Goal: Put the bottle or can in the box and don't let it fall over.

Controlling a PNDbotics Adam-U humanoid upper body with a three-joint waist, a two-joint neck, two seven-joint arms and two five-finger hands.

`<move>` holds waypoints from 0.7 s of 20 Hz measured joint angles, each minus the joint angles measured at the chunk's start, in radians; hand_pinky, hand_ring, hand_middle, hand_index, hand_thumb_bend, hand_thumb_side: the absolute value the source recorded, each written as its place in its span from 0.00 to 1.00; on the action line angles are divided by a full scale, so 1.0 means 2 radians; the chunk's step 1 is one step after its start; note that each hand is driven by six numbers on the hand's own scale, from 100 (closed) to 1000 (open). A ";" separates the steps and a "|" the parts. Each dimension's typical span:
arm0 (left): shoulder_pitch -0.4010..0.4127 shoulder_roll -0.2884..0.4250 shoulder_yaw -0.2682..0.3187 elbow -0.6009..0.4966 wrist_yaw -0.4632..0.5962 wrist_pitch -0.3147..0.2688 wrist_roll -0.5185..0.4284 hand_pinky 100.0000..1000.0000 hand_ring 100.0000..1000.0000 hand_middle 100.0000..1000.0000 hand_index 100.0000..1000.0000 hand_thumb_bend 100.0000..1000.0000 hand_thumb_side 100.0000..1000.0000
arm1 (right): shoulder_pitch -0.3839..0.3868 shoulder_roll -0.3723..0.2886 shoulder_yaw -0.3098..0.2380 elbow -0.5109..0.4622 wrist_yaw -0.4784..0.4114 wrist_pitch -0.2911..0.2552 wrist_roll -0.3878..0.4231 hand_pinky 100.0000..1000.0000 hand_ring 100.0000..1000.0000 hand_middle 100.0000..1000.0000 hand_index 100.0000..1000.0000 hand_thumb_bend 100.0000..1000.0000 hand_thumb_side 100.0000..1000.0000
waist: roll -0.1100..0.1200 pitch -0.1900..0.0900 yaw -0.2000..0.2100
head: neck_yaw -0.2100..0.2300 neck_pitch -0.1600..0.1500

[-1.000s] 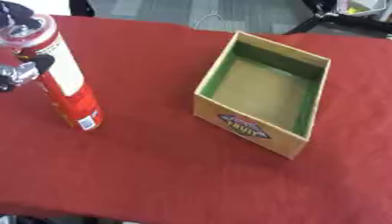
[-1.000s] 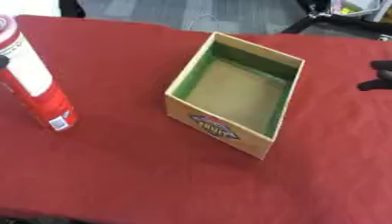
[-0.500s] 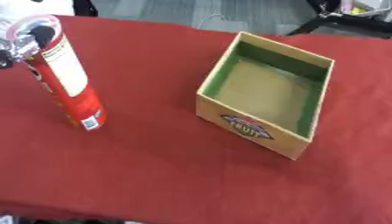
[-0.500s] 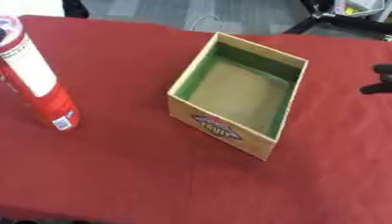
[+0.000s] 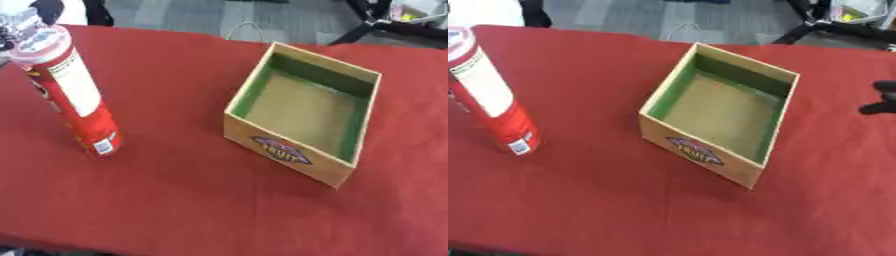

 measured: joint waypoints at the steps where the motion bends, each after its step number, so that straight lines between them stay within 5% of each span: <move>1: -0.004 -0.002 -0.003 0.006 -0.002 -0.002 -0.003 1.00 0.95 0.89 0.87 0.26 0.93 | 0.000 0.000 0.000 0.000 0.000 0.000 0.000 1.00 0.66 0.77 0.93 0.00 0.61 | 0.000 0.001 -0.001 | 0.000 -0.001; 7: -0.021 -0.014 -0.018 0.039 -0.016 -0.009 -0.013 1.00 0.96 0.91 0.90 0.17 0.97 | 0.000 0.000 0.000 0.000 0.000 -0.001 0.002 1.00 0.66 0.78 0.93 0.00 0.62 | 0.000 0.002 -0.001 | 0.002 -0.004; 14: -0.033 -0.025 -0.028 0.064 -0.030 -0.018 -0.027 1.00 0.96 0.90 0.88 0.20 0.98 | 0.000 0.000 0.000 0.000 0.000 0.000 0.004 1.00 0.66 0.78 0.93 0.00 0.62 | 0.000 0.007 -0.002 | 0.003 -0.004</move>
